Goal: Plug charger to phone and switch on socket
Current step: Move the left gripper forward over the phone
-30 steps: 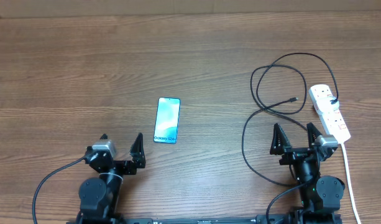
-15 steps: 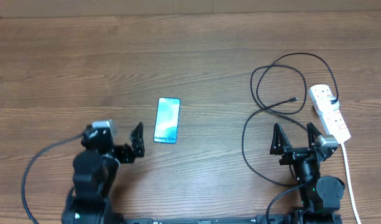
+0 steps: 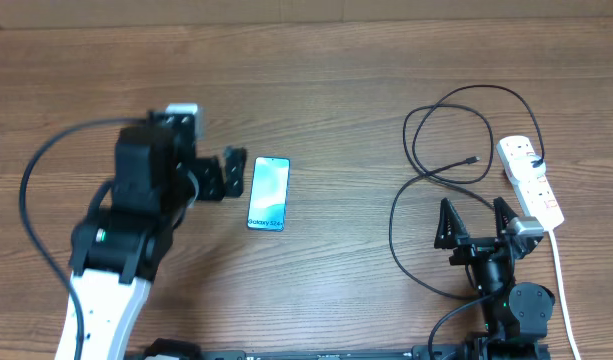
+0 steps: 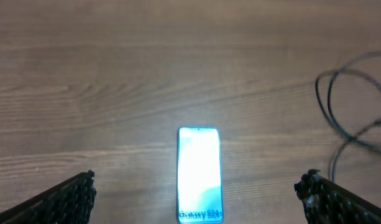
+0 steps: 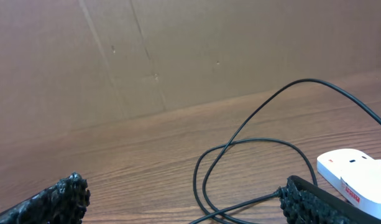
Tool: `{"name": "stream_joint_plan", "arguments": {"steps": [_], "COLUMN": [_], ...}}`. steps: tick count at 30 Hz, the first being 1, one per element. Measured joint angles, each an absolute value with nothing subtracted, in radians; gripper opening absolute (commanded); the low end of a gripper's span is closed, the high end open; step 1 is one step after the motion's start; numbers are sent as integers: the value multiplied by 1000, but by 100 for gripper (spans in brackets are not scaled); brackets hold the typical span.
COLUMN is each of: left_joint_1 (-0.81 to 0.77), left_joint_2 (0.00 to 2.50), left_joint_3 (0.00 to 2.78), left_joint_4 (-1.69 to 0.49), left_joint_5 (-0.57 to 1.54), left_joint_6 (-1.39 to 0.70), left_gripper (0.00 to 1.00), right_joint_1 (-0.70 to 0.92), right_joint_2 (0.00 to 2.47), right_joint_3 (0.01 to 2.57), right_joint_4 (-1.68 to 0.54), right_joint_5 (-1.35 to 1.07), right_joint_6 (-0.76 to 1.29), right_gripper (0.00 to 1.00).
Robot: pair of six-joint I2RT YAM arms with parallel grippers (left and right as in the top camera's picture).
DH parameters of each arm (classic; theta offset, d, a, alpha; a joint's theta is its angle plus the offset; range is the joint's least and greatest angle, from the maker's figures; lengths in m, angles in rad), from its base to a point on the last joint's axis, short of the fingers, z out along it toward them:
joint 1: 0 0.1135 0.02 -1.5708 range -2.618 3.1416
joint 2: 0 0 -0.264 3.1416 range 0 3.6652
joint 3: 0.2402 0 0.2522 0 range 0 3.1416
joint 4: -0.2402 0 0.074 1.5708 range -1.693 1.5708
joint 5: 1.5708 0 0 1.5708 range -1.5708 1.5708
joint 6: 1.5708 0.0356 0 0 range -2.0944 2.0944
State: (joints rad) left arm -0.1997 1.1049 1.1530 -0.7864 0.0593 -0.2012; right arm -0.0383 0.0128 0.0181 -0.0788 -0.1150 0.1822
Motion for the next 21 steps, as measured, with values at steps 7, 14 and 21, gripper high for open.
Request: {"name": "stream_joint_plan", "arguments": {"steps": [7, 14, 21], "left_joint_1": [-314, -341, -341], "left_joint_2": [1315, 1461, 1585], "left_joint_3": [1340, 1343, 1343], "left_joint_4": [-921, -936, -962], "left_joint_5": [-19, -20, 27], "left_joint_6": [-199, -199, -199], "left_gripper": [100, 100, 100], "right_joint_1": [-38, -38, -38], "right_joint_2": [13, 13, 13], "right_joint_3": [18, 18, 18], "right_joint_4": [-80, -80, -80], "right_joint_5": [-115, -115, -115], "right_joint_6": [183, 183, 182], "right_gripper": [100, 100, 100]}}
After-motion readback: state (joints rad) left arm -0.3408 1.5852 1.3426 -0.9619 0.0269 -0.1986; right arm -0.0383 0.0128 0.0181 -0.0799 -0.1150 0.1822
